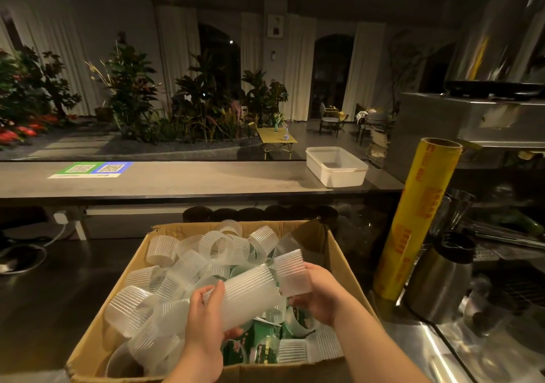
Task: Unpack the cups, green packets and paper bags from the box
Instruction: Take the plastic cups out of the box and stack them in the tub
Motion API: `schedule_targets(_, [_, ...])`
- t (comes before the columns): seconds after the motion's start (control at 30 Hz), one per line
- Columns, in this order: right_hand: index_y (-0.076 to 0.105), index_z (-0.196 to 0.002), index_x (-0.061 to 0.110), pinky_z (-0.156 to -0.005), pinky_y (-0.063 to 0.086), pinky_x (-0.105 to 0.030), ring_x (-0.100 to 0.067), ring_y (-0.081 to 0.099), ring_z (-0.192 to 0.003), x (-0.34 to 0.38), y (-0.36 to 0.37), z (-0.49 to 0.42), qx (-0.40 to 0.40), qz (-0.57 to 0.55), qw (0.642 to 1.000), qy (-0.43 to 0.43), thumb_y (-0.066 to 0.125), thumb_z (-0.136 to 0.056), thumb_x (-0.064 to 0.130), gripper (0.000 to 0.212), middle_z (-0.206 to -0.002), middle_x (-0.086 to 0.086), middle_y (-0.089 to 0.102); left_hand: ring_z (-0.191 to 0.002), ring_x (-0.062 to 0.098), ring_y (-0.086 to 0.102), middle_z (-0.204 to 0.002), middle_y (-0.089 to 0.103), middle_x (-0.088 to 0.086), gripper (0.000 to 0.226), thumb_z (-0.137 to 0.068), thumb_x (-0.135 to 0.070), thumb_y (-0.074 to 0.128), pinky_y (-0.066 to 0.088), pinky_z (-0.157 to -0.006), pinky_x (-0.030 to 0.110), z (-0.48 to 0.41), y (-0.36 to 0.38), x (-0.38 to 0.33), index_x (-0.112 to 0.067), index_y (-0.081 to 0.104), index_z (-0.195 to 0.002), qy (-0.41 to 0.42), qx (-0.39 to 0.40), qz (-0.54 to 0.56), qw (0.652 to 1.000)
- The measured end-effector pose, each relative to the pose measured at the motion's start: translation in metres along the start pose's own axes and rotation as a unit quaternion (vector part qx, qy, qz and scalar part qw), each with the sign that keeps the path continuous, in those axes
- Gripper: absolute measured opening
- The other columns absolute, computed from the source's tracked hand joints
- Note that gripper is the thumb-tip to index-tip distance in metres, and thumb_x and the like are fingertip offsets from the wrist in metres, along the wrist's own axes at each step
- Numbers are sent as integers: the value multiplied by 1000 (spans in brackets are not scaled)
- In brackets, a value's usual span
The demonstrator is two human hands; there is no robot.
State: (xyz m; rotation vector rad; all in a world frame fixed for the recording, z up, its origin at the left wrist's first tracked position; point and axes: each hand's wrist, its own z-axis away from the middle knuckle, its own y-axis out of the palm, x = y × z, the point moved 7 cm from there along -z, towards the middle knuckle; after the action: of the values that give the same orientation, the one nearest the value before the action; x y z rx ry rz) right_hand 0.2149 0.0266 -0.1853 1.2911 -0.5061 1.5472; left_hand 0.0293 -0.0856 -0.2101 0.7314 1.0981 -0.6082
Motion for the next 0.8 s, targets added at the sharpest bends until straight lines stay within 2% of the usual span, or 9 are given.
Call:
schedule_targets(0.1, [73,-116,3,-55,50,-26,-21,66,-77,-8,7,0,51,45,996,58,60,-99,8,22,-102,-14,70,-97,38,58,-120,50,16,31,-99,-47,58,50,-59,38,4,3,-4,-21,53,-115,1,26,6,1000])
schedule_targets(0.2, [70,-114,5,-58,41,-25,-20,57,-76,-17,-1,-3,34,84,992,88,63,-95,10,21,-107,-15,63,-101,39,58,-120,51,15,37,-92,-50,61,50,-62,39,8,5,-4,-23,53,-115,-16,53,6,998])
schedule_targets(0.4, [69,-116,17,-57,42,-24,-15,55,-74,-24,24,1,75,223,969,69,53,-100,17,23,-100,-6,62,-101,38,59,-123,53,17,30,-96,-39,66,50,-54,33,9,10,0,-21,54,-116,-19,76,-24,997])
schedule_targets(0.5, [73,-112,16,-61,42,-25,-18,56,-81,-13,25,0,80,113,989,49,54,-103,25,23,-97,-4,66,-106,41,59,-123,52,16,36,-96,-44,65,51,-58,36,5,5,4,-21,53,-121,-30,60,-5,998])
schedule_targets(0.57, [70,-113,15,-65,46,-26,-18,59,-87,-10,1,-10,-14,111,993,33,57,-102,31,24,-100,-5,67,-107,41,59,-123,51,15,38,-95,-44,64,53,-59,37,3,3,4,-21,52,-123,-21,56,-8,998])
schedule_targets(0.6, [67,-113,16,-70,51,-28,-15,61,-88,-8,-15,-13,-83,213,973,16,59,-101,32,21,-101,-2,67,-107,40,60,-123,51,15,37,-96,-43,64,53,-59,36,3,3,4,-21,51,-123,-14,54,-14,998])
schedule_targets(0.67, [64,-107,23,-85,58,-33,-11,64,-90,-6,-33,-13,-128,496,859,-1,67,-96,35,18,-99,3,67,-106,38,60,-122,51,13,35,-96,-41,64,54,-58,36,4,3,3,-21,51,-122,-3,48,-24,999])
schedule_targets(0.73, [65,-109,23,-90,58,-34,-13,67,-96,-20,-36,-9,-40,627,776,57,76,-87,43,31,-103,4,70,-105,37,59,-120,51,11,32,-97,-38,65,54,-56,35,5,5,2,-21,51,-121,5,45,-30,999])
schedule_targets(0.8, [66,-118,19,-96,55,-36,-18,64,-107,-29,-41,5,23,675,725,132,82,-81,45,47,-117,1,68,-103,36,59,-119,52,11,30,-97,-37,65,53,-55,35,5,6,2,-21,52,-118,4,44,-28,999])
